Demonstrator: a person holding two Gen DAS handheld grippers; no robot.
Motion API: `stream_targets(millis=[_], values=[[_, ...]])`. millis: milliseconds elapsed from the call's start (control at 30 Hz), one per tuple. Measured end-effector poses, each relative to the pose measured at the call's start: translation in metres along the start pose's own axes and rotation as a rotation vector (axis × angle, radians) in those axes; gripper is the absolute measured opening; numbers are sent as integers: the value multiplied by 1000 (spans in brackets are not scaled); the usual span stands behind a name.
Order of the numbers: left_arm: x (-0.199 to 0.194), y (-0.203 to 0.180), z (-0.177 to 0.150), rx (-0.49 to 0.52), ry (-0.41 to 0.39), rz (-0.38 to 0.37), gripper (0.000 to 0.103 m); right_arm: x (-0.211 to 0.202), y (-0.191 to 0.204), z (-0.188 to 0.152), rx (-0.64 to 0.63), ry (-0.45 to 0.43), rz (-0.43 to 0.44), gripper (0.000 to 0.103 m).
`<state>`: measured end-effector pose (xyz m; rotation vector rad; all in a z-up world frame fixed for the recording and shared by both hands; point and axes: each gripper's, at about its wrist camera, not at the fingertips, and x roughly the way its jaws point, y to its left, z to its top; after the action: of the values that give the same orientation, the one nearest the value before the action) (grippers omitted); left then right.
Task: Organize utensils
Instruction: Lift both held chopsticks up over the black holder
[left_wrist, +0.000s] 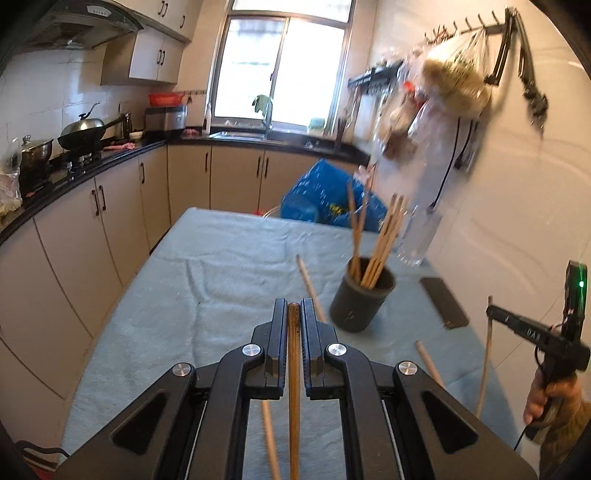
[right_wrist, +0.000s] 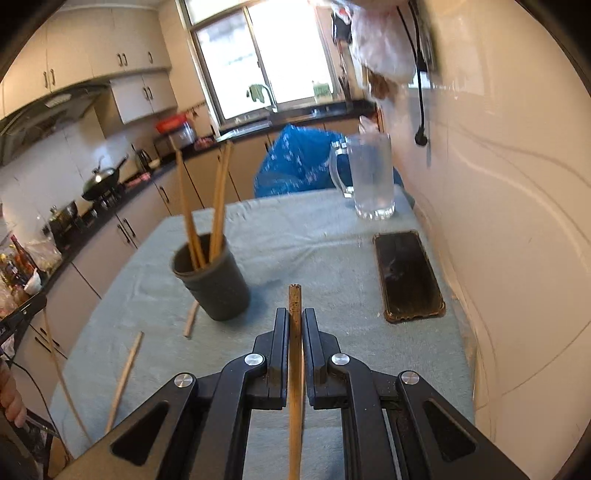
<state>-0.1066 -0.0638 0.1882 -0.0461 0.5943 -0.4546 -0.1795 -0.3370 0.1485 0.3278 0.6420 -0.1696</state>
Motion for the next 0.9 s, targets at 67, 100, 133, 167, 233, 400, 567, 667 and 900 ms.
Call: stream_targets(millis=[67, 100, 133, 167, 233, 400, 567, 667, 900], values=[[-5, -4, 3, -12, -21, -11, 6, -9, 2, 1, -3, -25, 10, 7], [-7, -5, 5, -17, -28, -13, 6, -15, 3, 1, -6, -34, 12, 7], [-9, -7, 7, -23, -38, -18, 6, -20, 4, 3, -9, -44, 12, 7], [-10, -9, 10, -29, -46, -21, 6, -25, 6, 4, -13, -59, 14, 7], [-14, -12, 15, -41, -64, -30, 6, -35, 7, 8, -13, -81, 20, 7], [-16, -20, 28, -49, -99, -43, 6, -50, 10, 22, -31, -137, 16, 7], [-12, -24, 45, -68, -114, -62, 6, -54, 16, 40, -31, -185, 26, 7], [-10, -27, 58, -71, -126, -79, 6, -53, 21, 51, -25, -206, 40, 7], [-1, -41, 103, -66, -163, -122, 6, -38, 42, 87, 3, -286, 89, 7]])
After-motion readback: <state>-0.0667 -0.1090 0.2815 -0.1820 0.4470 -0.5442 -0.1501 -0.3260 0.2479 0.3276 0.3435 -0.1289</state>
